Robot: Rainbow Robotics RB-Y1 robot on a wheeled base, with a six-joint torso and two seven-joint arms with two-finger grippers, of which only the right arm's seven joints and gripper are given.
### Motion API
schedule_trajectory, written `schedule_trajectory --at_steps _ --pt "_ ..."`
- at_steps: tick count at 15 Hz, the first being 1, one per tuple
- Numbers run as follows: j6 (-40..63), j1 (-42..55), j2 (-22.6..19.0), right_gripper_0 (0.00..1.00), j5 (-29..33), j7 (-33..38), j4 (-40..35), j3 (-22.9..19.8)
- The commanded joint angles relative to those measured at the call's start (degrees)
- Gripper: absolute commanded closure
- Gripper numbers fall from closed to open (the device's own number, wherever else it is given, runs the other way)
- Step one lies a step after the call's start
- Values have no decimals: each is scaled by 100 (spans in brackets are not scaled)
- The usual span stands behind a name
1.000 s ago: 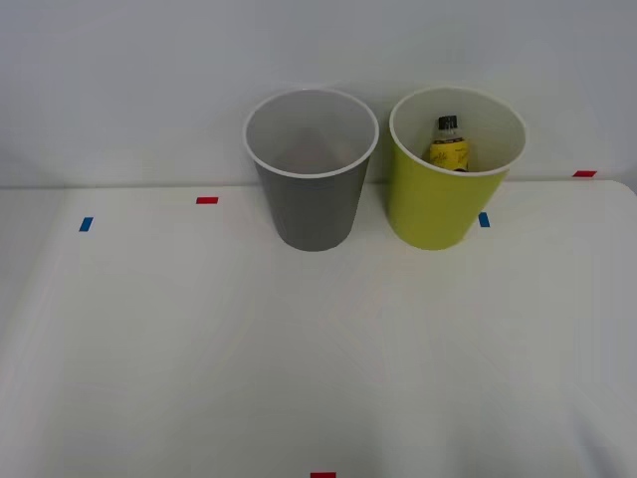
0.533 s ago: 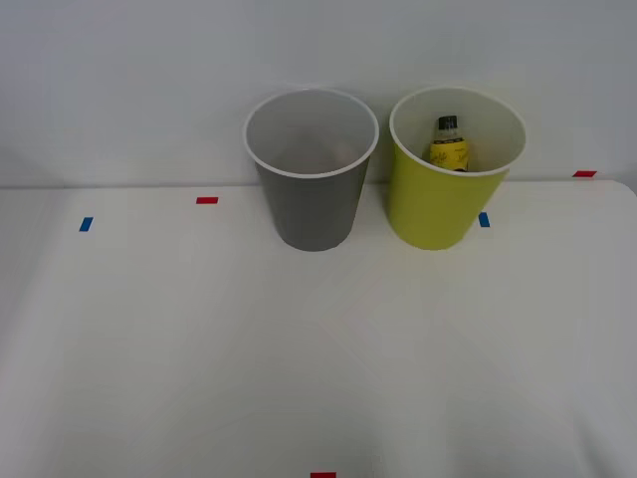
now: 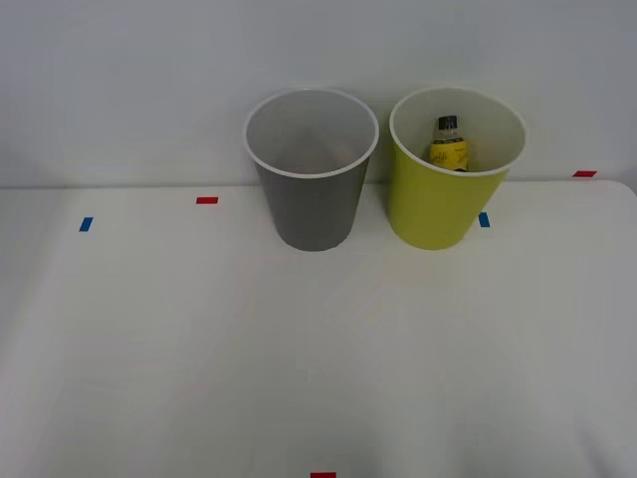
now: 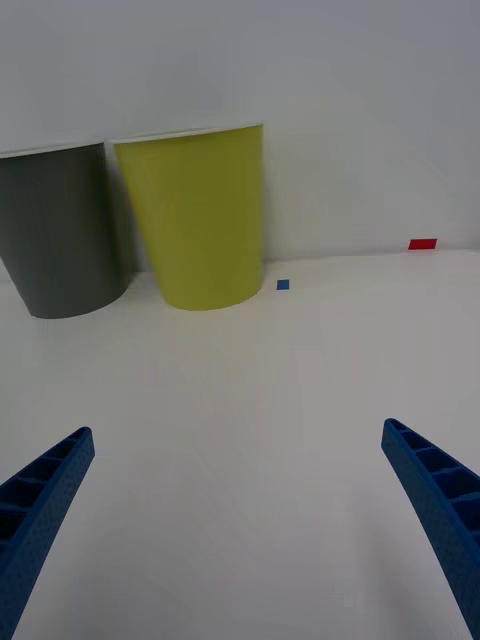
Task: Put cans in the gray bin, plastic bottles in the light green bin
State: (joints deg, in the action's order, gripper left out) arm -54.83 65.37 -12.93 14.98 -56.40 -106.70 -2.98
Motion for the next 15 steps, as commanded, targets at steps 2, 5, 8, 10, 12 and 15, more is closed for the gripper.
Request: schedule_trajectory --at_steps 2,5,8,10,12,15 --pt "-10 64 98 0 208 121 9 34" --pt "-19 73 115 0 260 121 79 87" --pt "-10 64 107 0 260 121 79 87" --pt "-10 64 89 0 260 121 88 78" --pt "-10 64 36 0 260 112 97 43" --pt "-45 64 19 0 260 33 88 -28"
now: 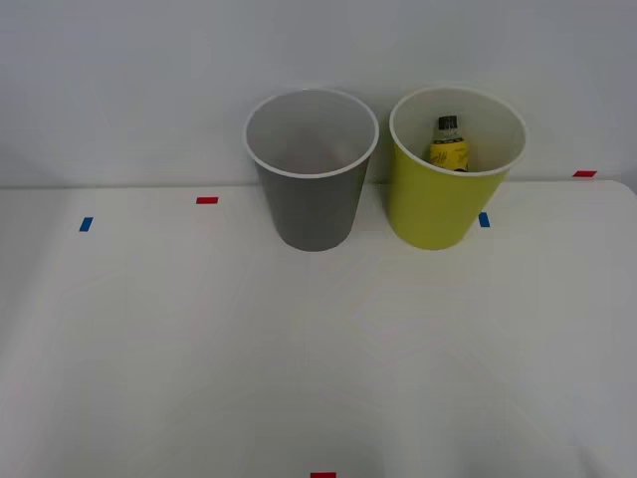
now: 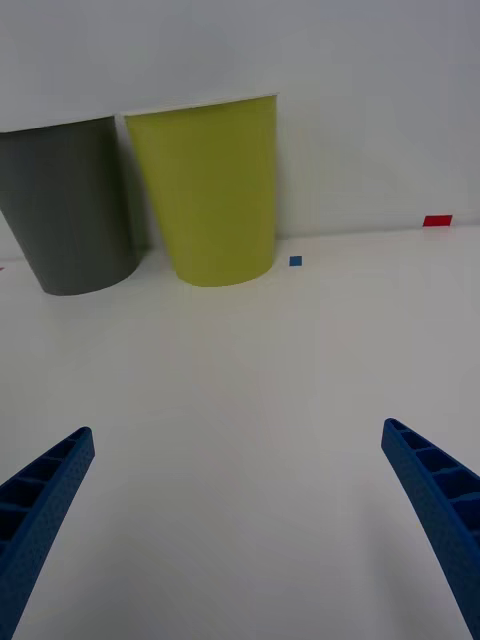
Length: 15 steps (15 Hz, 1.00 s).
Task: Put cans in the gray bin, plastic bottles in the light green bin
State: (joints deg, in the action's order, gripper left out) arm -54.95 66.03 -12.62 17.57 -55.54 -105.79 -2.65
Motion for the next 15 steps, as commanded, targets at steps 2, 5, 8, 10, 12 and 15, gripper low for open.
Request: schedule_trajectory --at_steps 2,5,8,10,12,15 --pt "-51 -2 -48 0 10 -54 -3 -95" --pt "-59 7 -118 0 10 -71 -3 -104" --pt "-59 7 -118 0 10 -71 -3 -104" --pt "-59 7 -118 0 10 -71 -3 -104" --pt "-59 7 -118 0 10 -71 -3 -104" --pt "-59 7 -118 0 10 -71 -3 -104"
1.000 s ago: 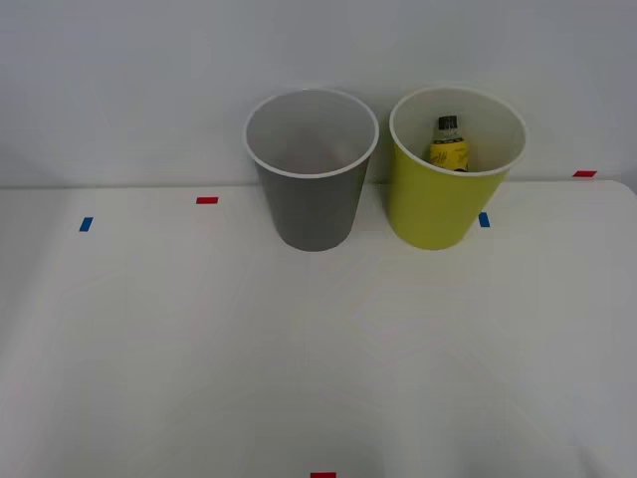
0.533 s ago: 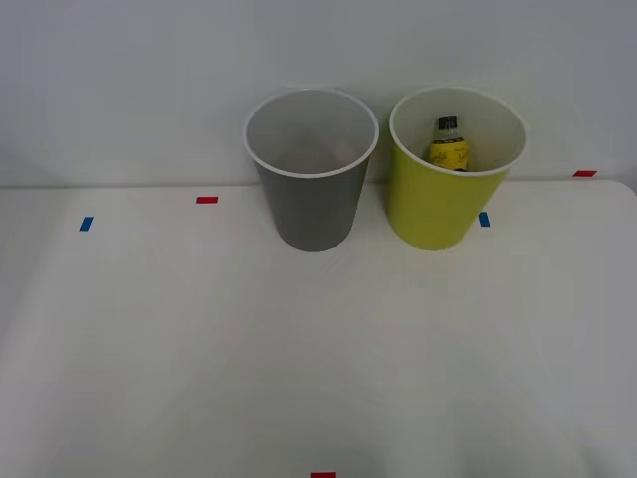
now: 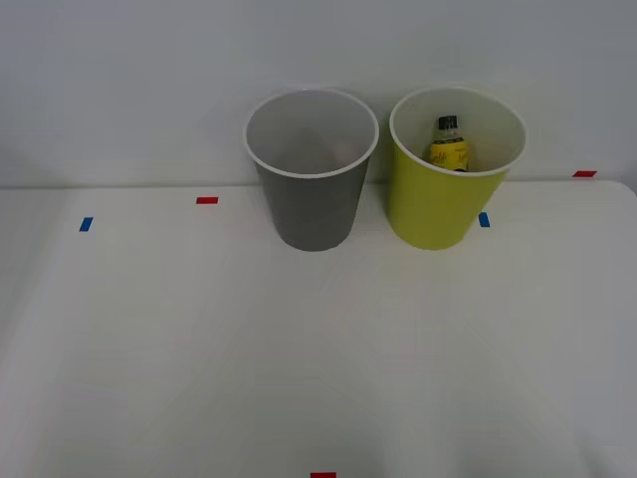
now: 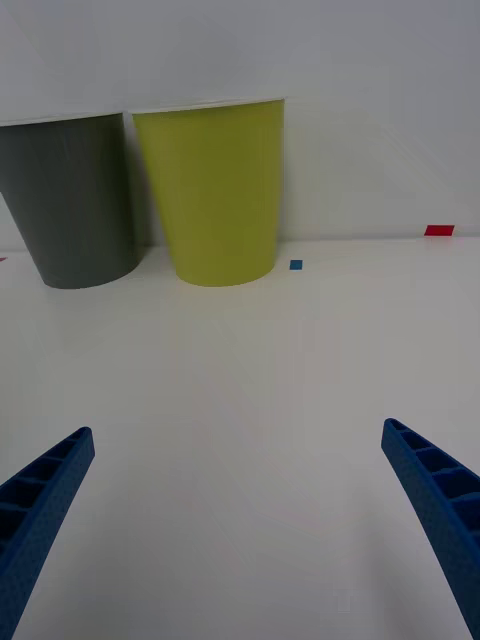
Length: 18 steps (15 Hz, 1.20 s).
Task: Put cans in the gray bin, plastic bottles in the light green bin
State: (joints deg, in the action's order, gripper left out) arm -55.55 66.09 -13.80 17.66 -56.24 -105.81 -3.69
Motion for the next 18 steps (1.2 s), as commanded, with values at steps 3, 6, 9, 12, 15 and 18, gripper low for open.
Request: schedule_trajectory --at_steps 3,6,9,12,15,18 --pt "0 1 0 0 0 -1 -1 0" --pt "0 1 0 0 0 -1 -1 0" --pt "0 1 0 0 0 -1 -1 0" --pt "0 1 0 0 0 -1 -1 0" --pt "0 1 0 0 0 -1 -1 0" --pt "0 1 0 0 0 -1 -1 0"
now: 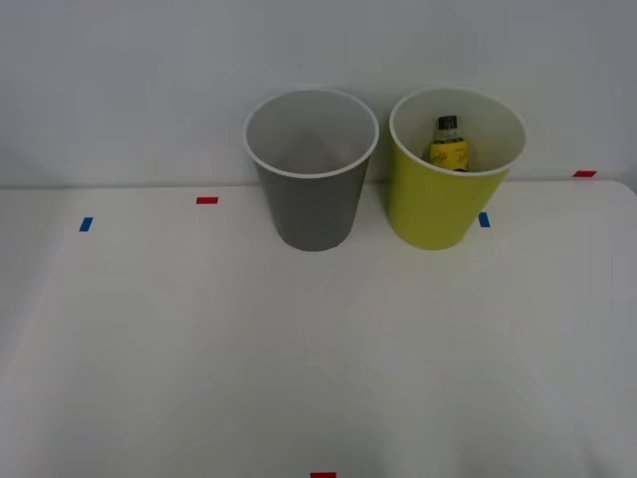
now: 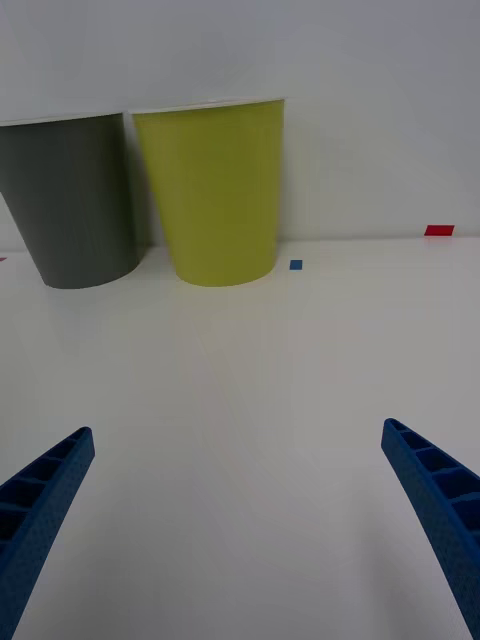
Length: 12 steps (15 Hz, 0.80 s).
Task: Put cans in the gray bin, plastic bottles in the light green bin
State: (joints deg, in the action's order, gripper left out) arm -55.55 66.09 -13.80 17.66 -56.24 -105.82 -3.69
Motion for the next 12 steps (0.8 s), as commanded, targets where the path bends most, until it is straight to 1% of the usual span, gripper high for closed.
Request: schedule_trajectory --at_steps 1,12 --pt "0 0 0 0 0 -1 0 0" --pt "0 0 0 0 0 -1 0 0"
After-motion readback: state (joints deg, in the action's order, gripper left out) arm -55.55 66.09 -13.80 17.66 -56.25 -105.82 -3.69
